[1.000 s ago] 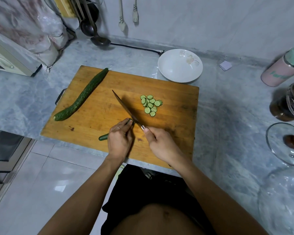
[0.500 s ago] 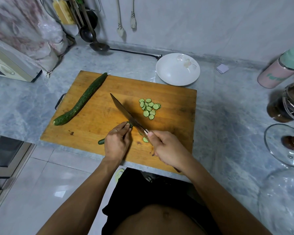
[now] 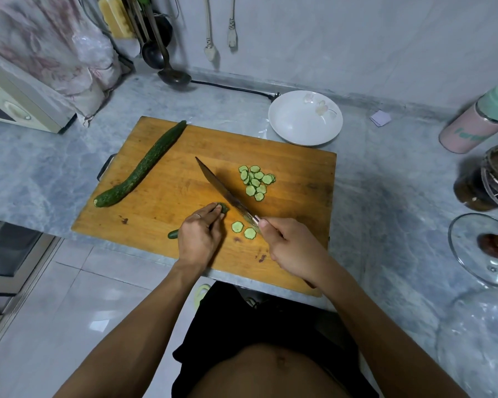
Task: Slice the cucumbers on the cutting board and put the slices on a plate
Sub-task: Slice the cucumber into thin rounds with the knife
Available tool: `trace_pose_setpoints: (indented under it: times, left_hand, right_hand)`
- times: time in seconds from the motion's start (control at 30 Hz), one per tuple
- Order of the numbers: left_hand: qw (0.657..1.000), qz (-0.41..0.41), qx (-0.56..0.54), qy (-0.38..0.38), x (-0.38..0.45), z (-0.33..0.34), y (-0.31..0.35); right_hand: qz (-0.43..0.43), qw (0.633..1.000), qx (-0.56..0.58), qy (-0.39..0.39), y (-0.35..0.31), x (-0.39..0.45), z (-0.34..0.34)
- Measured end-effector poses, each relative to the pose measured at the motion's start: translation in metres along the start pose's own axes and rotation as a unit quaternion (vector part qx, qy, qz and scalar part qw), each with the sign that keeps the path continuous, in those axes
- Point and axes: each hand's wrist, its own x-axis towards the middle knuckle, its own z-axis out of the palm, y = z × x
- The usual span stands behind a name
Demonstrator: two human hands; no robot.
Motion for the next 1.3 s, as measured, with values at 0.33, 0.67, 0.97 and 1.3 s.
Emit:
trace_pose_setpoints:
  times: [0.33,0.67,0.97,1.3]
  left_hand:
    - [0.996,0.049,0.028,-0.067,0.001,-0.02,0.027]
    - [0.979,-0.097,0.078,-0.161,-0.003,0.019,0.07]
    - [0.987,-0.112,-0.012,-0.117,0.048,0.035,0.074]
    - [0.971,0.02,-0.17,0.169,0.045,-0.03,0.065]
  right_hand:
    - [0.019,0.999,0.042,0.019,0.017,-0.003,-0.024]
    - [0.008,0.998,0.06,0.036,0.031,-0.017,-0.031]
    - [-0.03,0.996,0.047,0.074,0.029,-0.021,-0.044]
    - [-0.065,0.979,-0.169,0.09,0.051,0.002,-0.041]
